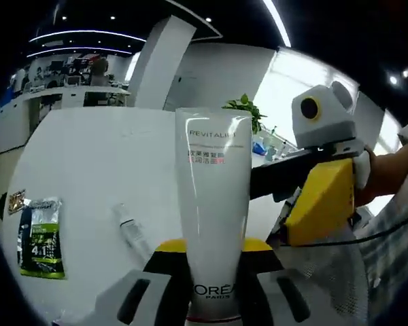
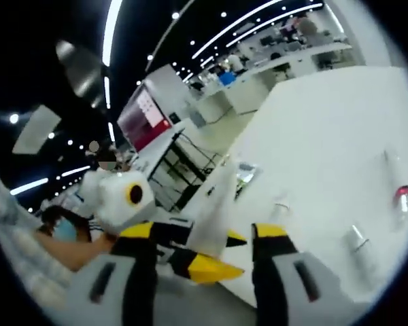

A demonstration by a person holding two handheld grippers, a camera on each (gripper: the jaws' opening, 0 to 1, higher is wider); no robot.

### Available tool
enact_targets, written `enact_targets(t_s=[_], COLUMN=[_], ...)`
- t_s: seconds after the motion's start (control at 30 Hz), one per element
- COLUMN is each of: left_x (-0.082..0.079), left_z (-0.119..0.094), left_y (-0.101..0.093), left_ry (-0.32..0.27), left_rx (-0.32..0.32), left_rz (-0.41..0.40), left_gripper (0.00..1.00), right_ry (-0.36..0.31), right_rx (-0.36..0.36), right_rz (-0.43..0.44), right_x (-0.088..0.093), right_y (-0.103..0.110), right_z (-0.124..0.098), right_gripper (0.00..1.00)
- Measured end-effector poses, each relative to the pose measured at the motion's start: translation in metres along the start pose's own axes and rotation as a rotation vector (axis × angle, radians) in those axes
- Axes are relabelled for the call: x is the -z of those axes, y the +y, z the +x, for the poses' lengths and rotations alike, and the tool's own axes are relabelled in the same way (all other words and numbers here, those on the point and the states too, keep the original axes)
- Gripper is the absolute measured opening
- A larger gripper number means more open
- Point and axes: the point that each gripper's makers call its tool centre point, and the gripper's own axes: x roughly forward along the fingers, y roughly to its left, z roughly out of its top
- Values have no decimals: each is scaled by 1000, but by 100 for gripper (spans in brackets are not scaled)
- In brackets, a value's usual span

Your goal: Arrange the skincare products in the storage area until every visible bottle or jar stands upright without overlapping.

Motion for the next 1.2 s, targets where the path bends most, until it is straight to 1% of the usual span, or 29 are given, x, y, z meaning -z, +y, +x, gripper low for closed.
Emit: enact_targets(t_s=[0.03, 0.1, 0.17, 0.27, 0.43, 0.47, 0.57, 0.63, 0.83, 1.0, 1.1, 1.17, 1.2], left_x=[-2, -6, -7, -8, -4, -4, -5, -5, -8, -11, -12, -12, -13], left_z=[-1, -2, -3, -3, -1, -1, -3, -3, -4, -8, -9, -11, -12], left_y=[-1, -2, -2, -2, -5, -4, -4, -4, -3, 1, 4, 6, 7], left_ry=[-8, -29, -43, -44, -28, -25, -37, -41, -60, -84, -92, -91, -98], left_rx=[-2, 0, 6, 7, 8, 0, 16, 12, 4, -13, -20, -38, -49], left_rz=[4, 3, -13, -8, 13, 17, -2, 0, 4, -1, -10, 1, -9], left_gripper=[22, 22, 22, 22, 22, 22, 22, 22, 23, 23, 23, 23, 23], right_ry=[-2, -18, -10, -12, 16, 26, 18, 15, 38, 38, 36, 44, 46], right_rx=[-6, -11, -3, 18, 41, 64, 87, 89, 107, 105, 118, 134, 137], right_rz=[9, 60, 108, 123, 134, 128, 145, 175, 150, 150, 145, 122, 117], right_x=[-1, -4, -4, -7, -4, -3, -3, -2, -3, -6, -7, -7, -8], right_y=[2, 4, 3, 0, 2, 0, -4, -4, -2, 0, 1, 2, 3], right_z=[1, 4, 5, 9, 18, 18, 16, 16, 17, 21, 25, 27, 28], right_gripper=[49, 45, 40, 32, 28, 28, 23, 23, 23, 23, 23, 23, 23])
